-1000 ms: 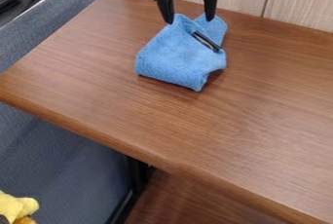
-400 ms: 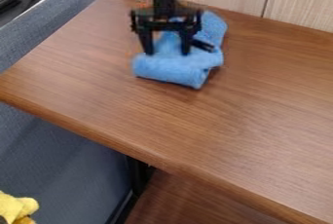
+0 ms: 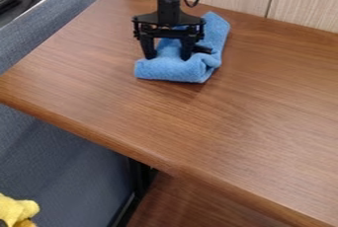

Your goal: Move the cloth from upper left to bottom right

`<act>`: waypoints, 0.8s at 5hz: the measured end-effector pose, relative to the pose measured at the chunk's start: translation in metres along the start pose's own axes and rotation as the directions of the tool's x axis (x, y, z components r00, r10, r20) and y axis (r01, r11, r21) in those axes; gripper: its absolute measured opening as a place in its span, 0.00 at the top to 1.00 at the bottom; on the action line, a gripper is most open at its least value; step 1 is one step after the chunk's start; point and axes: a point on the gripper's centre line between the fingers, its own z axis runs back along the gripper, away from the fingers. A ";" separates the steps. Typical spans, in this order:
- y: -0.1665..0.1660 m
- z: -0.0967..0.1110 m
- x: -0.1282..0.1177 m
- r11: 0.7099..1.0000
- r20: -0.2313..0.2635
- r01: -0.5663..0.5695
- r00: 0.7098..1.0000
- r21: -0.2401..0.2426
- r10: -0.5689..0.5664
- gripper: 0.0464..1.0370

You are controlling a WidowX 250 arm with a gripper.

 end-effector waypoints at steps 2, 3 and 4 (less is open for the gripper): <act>-0.040 0.004 -0.033 0.985 -0.015 0.167 0.986 -0.037 -0.168 0.04; -0.054 0.009 -0.059 0.964 -0.023 0.260 0.965 -0.049 -0.261 0.04; -0.063 0.013 -0.083 0.938 -0.022 0.342 0.939 -0.055 -0.344 0.04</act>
